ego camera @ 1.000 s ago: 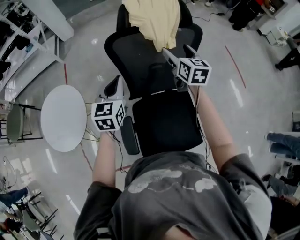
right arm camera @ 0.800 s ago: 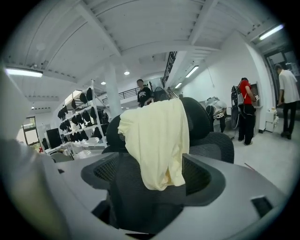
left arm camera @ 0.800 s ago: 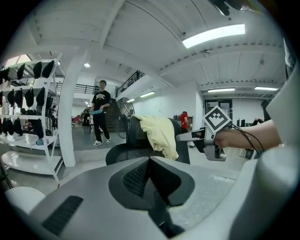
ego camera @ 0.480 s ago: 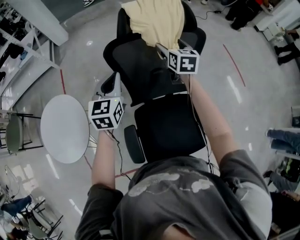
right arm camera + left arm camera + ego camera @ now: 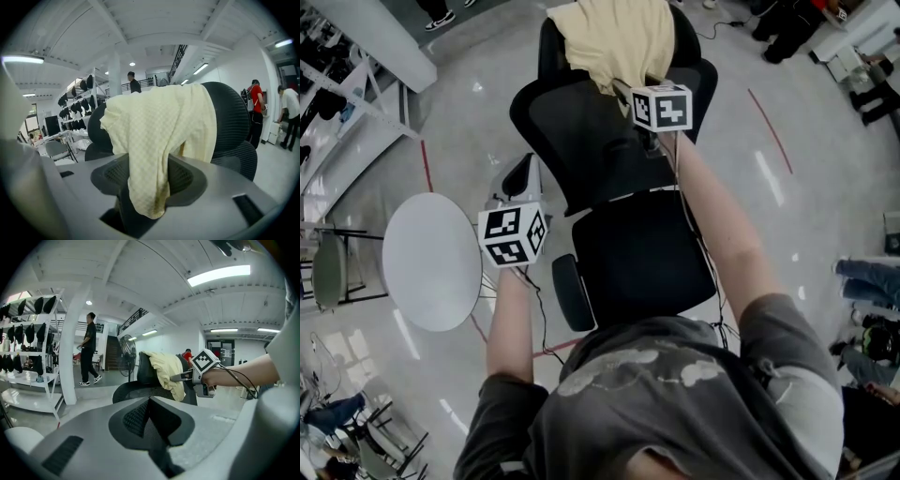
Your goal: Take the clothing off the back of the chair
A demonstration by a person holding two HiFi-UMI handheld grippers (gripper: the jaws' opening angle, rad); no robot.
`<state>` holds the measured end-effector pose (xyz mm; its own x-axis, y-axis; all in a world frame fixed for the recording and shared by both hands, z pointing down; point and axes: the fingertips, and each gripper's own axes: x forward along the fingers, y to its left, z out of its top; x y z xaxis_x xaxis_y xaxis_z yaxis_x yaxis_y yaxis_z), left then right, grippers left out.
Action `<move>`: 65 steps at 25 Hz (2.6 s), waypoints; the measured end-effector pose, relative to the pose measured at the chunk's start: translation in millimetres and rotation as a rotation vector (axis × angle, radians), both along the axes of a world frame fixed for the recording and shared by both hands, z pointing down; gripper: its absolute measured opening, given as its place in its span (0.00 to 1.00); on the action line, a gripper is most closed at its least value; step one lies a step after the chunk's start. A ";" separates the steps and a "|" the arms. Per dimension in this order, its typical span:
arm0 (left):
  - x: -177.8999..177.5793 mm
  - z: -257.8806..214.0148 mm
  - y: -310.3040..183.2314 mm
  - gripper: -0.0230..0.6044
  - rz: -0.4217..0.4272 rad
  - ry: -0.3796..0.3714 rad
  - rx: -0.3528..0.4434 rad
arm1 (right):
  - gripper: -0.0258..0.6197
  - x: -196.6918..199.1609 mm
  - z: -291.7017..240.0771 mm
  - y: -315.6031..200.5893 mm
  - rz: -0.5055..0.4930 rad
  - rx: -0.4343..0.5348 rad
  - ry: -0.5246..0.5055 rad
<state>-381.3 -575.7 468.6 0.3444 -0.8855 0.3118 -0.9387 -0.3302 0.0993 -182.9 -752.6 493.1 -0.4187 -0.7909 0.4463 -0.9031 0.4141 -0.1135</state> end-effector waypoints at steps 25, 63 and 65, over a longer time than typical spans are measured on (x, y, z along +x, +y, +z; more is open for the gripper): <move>60.3 -76.4 56.0 0.04 0.009 -0.008 0.107 | 0.11 19.3 -182.9 98.9 -0.153 0.283 -0.120; 222.2 -122.1 352.0 0.04 -0.192 -0.048 0.141 | 0.12 225.5 -238.2 454.0 -0.365 0.397 -0.288; 229.7 -121.3 374.3 0.04 -0.207 -0.052 0.134 | 0.12 229.9 -227.9 473.8 -0.378 0.371 -0.302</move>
